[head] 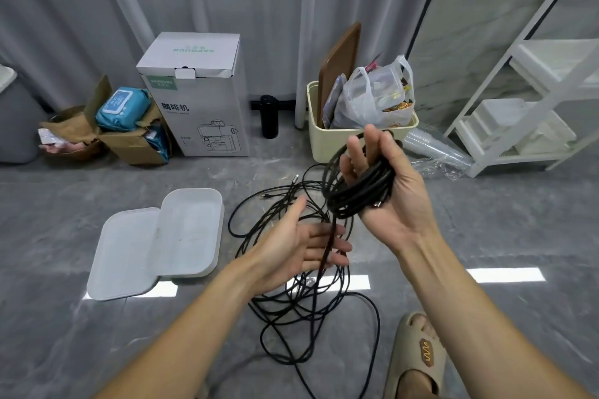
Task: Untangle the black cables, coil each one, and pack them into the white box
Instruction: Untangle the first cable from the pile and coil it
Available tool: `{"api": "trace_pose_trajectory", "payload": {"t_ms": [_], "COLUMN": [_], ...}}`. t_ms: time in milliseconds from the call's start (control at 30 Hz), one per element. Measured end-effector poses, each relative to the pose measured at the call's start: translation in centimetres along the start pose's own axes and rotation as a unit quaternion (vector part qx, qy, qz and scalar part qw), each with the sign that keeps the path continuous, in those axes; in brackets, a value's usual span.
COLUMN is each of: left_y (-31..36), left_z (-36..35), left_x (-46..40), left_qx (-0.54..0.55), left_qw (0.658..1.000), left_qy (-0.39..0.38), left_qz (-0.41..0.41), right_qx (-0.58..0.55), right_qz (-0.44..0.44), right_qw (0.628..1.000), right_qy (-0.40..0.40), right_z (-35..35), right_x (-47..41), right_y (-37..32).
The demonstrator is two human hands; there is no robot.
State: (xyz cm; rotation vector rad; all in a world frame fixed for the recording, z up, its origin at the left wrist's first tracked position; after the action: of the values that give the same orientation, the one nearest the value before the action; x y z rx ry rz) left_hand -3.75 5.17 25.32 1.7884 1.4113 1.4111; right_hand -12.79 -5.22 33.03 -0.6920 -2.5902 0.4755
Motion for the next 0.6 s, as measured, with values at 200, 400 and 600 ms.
{"api": "trace_pose_trajectory", "payload": {"t_ms": [200,400,600], "left_y": [0.8,1.8,4.7], "left_z": [0.1,0.0,0.5], "left_x": [0.0,0.6,1.9], "left_qx": [-0.003,-0.039,-0.229], "left_qw": [1.000,0.996,0.973], "left_qy": [-0.009,-0.057,0.003], "left_qz": [0.020,0.063,0.008], "right_qx": [0.113,0.330,0.478], "right_qz": [0.061,0.142,0.120], "right_qw": [0.990,0.922,0.850], "right_qy": [0.059,0.146,0.187], "right_z": [1.7,2.5,3.1], "right_x": [-0.4,-0.6,-0.7], "right_y": [-0.7,-0.4,-0.1]}}
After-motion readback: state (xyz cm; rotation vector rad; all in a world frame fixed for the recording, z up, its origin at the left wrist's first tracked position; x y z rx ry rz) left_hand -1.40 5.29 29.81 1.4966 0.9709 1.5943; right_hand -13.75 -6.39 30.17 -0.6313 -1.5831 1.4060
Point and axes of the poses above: each hand's wrist, its own x-axis away from the middle knuckle, its own z-axis out of the back of the hand, y = z × x, the point moved 2 cm from there along -x, towards the middle knuckle, and after that the axes turned 11 degrees about -z, right-handed, at the moved point
